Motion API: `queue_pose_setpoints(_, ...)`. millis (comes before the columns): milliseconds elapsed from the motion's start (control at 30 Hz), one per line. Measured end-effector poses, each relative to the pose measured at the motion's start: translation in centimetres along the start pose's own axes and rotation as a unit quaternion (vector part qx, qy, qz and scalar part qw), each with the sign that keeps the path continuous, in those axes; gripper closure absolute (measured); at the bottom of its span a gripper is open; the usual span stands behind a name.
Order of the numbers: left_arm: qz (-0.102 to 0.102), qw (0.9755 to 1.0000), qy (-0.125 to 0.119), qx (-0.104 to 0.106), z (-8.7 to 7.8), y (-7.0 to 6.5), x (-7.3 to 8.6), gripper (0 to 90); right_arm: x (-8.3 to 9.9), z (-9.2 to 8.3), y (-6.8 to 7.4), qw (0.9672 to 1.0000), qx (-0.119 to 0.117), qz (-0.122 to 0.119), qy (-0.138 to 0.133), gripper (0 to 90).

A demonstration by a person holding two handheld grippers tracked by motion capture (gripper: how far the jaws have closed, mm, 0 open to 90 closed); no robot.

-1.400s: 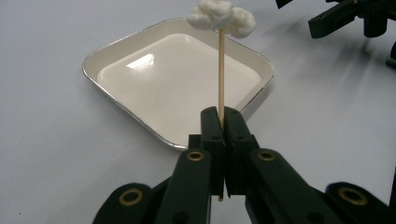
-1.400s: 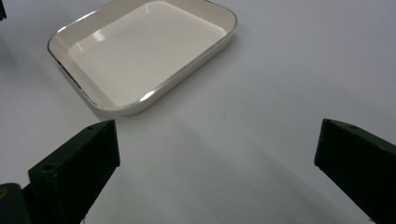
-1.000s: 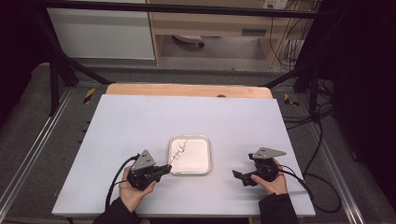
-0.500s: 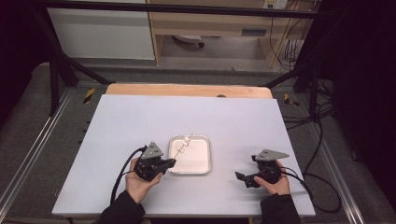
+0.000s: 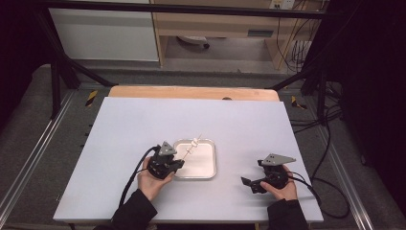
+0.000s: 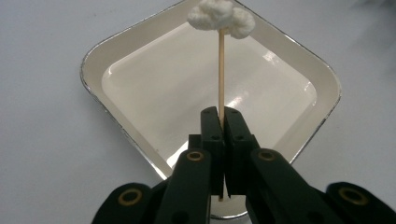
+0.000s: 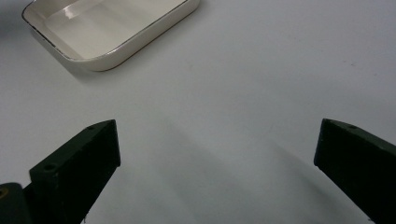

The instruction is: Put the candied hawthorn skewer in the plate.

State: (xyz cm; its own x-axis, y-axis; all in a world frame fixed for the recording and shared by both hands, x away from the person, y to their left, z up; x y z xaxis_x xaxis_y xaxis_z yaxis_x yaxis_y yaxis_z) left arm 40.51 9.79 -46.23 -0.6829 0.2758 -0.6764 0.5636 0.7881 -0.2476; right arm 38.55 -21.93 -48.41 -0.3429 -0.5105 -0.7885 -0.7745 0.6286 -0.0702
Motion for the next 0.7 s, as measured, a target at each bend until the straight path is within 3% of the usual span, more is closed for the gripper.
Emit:
queue_pose_setpoints(300,-0.003,0.9990,0.031,-0.030,1.2,-0.2,0.5,88.3,-0.1,0.0,0.0,1.0000,-0.003,0.003,-0.004,1.1)
queue_pose_setpoints(700,-0.007,0.9981,0.042,-0.046,1.7,-0.3,0.5,87.8,0.0,0.1,0.1,1.0000,-0.004,0.002,-0.001,1.2)
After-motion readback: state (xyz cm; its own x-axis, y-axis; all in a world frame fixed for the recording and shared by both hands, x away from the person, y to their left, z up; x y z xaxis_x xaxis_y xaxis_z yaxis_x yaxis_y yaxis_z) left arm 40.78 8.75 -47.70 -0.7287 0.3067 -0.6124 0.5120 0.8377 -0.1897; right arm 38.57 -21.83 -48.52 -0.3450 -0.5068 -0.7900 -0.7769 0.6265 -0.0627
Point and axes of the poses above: each handheld gripper's, and its own axes: z roughly forward along the jaws, x roughly out of its underside, y roughly to its left, the point moved 5 cm from there along z, roughly forward along the jaws, and after that the axes turned 13 degrees about -z, right-handed, at the moved point
